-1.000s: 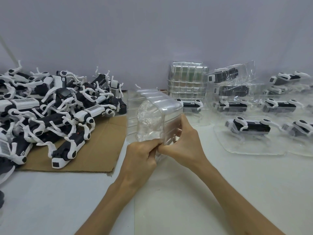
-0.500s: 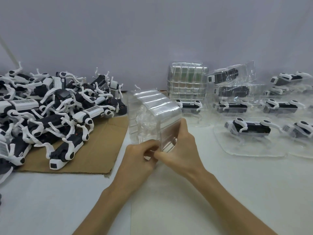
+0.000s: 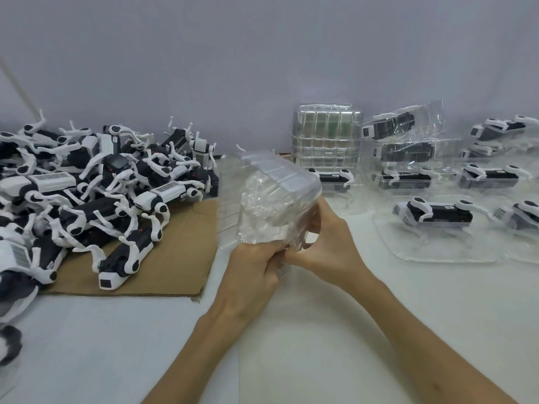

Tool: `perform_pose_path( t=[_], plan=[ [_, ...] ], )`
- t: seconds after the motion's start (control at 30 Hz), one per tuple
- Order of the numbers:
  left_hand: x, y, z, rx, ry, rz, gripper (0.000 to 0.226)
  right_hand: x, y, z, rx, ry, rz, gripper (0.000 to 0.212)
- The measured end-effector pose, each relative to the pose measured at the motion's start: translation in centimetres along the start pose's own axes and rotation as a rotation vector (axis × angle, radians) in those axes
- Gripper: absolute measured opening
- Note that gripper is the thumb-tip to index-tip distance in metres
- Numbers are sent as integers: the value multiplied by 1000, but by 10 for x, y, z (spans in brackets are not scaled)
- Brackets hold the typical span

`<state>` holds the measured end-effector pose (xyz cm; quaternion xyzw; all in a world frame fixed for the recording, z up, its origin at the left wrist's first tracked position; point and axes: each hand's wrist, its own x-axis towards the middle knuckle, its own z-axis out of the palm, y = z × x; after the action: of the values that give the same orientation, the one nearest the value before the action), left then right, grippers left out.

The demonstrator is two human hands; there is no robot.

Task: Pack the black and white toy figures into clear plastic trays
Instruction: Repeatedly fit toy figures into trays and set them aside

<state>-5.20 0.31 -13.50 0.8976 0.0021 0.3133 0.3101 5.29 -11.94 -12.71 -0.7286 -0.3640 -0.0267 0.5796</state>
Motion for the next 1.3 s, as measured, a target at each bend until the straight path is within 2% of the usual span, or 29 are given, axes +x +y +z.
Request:
perform_pose_path(
  t=[0.13,0.33,0.5,0.63,0.73,0.8,0.9,0.97,1.17,1.3],
  plan=[
    [-1,0,-2,37,27,68,22,-1,0,2,17,2,8,51],
    [-7,-5,-11,10,54,85,14,8,14,-21,-2,88,58,59],
    [-3,-14,-8,-28,73,-14,18,2,11,-4,-12,11,38,73],
    [-3,-16,-7,37,81,-6,12,1,9,-5,31,-12,47,82],
    [-3,-20,-9,-126,75,-99,26,0,6,-9,66,-2,36,67],
    [-2,-18,-11,-280,34,-186,28,1,6,-11,80,8,41,57],
    [-1,-18,-16,-575,-49,-306,29,1,7,-11,99,28,57,54],
    [0,-19,-19,-691,-87,-348,32,1,8,-11,101,41,57,54],
    [1,-15,-12,-574,111,-254,11,-5,-2,-4,123,12,24,63],
    [0,-19,-9,-550,123,-232,8,-7,-4,1,105,23,20,70]
  ],
)
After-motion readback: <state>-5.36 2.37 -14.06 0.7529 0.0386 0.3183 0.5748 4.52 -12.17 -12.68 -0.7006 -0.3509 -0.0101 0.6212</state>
